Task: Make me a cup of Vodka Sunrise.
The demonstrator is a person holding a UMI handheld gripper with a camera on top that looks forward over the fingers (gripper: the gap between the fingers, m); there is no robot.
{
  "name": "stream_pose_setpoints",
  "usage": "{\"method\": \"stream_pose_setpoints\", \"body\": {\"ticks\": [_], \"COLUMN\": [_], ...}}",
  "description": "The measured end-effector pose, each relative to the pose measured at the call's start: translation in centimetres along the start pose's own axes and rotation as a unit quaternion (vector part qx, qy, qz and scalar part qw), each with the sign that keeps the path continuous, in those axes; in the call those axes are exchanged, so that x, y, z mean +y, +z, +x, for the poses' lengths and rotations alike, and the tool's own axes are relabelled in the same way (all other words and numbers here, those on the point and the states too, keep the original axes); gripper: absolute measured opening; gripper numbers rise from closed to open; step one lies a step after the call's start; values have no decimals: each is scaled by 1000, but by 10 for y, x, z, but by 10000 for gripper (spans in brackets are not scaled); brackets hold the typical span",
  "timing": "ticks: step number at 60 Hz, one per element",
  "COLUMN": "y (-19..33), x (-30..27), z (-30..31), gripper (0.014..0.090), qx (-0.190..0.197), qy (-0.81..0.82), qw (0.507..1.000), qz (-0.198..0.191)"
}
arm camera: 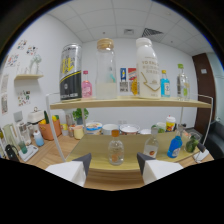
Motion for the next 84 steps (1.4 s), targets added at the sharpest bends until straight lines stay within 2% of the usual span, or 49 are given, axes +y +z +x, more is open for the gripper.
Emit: {"method": "stream_pose_setpoints", "body": {"ticks": [5,12,23,41,56,70,84], "y": [27,60,83,71,10,-31,-11], "x": [-5,-1,24,18,0,66,129], "z": [0,4,8,4,-5,-16,-14], "gripper": [825,698,370,356,356,355,355], "qx": [2,10,17,3,-16,-18,-1], "qy": [-4,0,3,-18,5,29,35], "qw": [1000,1000,997,997,999,996,994], "qz": [-5,-26,-78,-75,-48,-82,-108]}}
